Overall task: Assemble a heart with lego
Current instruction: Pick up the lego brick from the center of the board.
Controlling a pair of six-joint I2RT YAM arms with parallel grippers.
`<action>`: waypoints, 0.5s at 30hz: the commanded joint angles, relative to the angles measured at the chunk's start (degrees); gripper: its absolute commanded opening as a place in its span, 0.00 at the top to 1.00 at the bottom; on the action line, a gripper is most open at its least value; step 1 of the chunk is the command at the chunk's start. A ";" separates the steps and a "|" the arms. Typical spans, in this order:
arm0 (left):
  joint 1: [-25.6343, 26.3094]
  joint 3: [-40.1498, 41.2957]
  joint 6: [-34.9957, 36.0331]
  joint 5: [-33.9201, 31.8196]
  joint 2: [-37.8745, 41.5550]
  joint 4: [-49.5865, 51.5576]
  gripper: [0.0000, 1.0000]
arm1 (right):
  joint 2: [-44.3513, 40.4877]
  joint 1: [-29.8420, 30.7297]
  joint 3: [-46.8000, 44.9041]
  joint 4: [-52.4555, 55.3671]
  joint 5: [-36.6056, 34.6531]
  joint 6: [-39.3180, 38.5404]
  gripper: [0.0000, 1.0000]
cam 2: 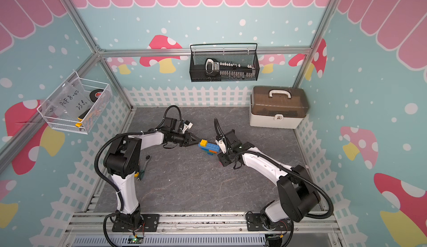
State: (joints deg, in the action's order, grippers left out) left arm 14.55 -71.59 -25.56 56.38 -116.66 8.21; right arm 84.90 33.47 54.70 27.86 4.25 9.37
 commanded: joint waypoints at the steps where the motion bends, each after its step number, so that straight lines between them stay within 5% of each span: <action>1: 0.02 -0.12 -0.54 0.97 2.15 -1.18 0.63 | 2.19 0.12 -1.51 -1.40 1.75 -1.38 0.44; 9: 0.13 -0.22 -0.56 0.84 2.20 -1.18 0.63 | 8.67 0.80 0.21 -3.64 -0.92 -2.51 0.39; 15: 0.13 0.28 -0.46 0.50 3.43 -1.18 0.63 | 11.44 1.93 1.20 -3.95 -0.82 -3.01 0.52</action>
State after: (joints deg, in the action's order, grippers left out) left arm 14.55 -71.59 -25.78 56.36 -116.31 8.03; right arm 95.48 34.81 54.24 24.69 3.64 7.40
